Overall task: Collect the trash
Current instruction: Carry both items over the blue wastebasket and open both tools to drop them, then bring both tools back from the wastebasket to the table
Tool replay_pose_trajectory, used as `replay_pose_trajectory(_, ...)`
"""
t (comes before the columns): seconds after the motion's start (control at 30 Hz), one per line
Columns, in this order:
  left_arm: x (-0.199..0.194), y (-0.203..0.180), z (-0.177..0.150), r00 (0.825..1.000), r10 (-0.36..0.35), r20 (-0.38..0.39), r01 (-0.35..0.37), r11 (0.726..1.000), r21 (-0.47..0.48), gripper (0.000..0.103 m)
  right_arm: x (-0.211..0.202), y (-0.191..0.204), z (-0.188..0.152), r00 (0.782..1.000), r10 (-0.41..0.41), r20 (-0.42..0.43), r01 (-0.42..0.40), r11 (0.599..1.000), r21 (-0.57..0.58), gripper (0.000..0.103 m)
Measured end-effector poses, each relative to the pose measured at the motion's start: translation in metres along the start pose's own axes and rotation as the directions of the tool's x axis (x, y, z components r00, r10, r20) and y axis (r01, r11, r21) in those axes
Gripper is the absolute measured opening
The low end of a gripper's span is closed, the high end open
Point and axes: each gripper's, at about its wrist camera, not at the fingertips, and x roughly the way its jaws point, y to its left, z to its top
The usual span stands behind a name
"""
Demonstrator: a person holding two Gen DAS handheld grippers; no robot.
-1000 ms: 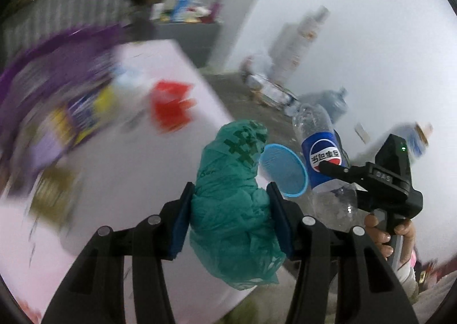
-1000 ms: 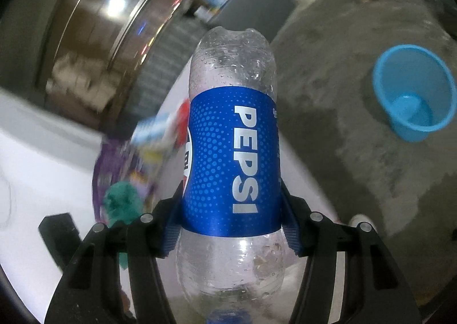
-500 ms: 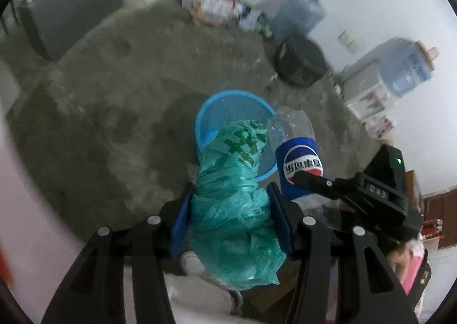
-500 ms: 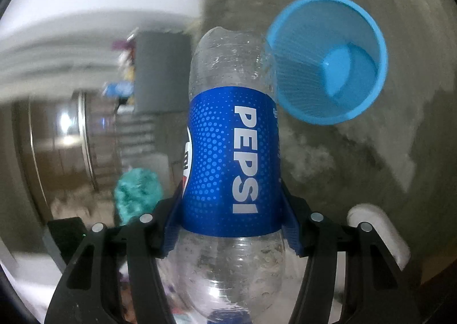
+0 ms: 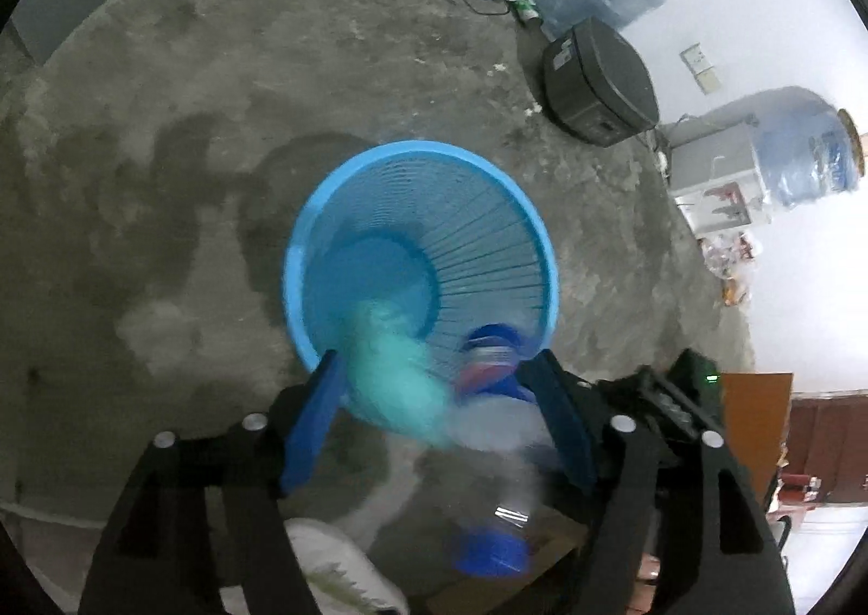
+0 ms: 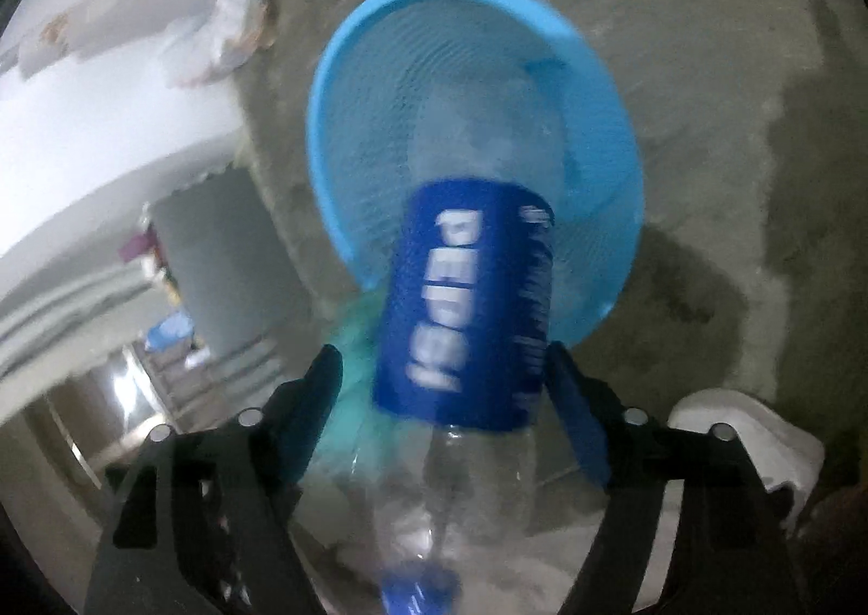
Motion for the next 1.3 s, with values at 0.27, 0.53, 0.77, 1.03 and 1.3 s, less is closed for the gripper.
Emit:
replay_pose_trajectory(0.27, -0.027, -0.02, -0.015, 0.997, -0.032, 0.065, 0.027, 0.997, 0.07, 0.073, -0.015, -0.014, -0.015, 1.0, 0.007, 0.031, -0.006, 1.0, -0.028, 0.074)
replay_pose_trajectory(0.53, -0.124, -0.038, -0.049, 0.953, -0.057, 0.298, 0.009, 0.987, 0.159, 0.073, -0.059, 0.022, -0.056, 0.945, -0.18, 0.272, 0.259, 0.921, -0.292, 0.077)
replay_pose_trajectory(0.77, -0.237, -0.044, -0.126, 0.886, -0.119, 0.449, 0.006, 0.969, 0.246, 0.073, -0.093, 0.086, -0.143, 0.811, -0.154, 0.565, 0.516, 0.645, -0.564, 0.094)
replay_pose_trajectory(1.03, -0.325, 0.0, -0.251, 0.78, 0.046, 0.624, -0.184, 0.97, 0.159, 0.073, -0.098, 0.122, -0.252, 0.706, 0.057, 0.706, 0.667, 0.283, -0.689, 0.095)
replay_pose_trajectory(1.3, -0.374, 0.076, -0.369, 0.59, 0.339, 0.733, -0.363, 0.922, -0.135, 0.073, -0.089, 0.132, -0.345, 0.818, 0.237, 0.525, 0.538, 0.011, -0.843, 0.095)
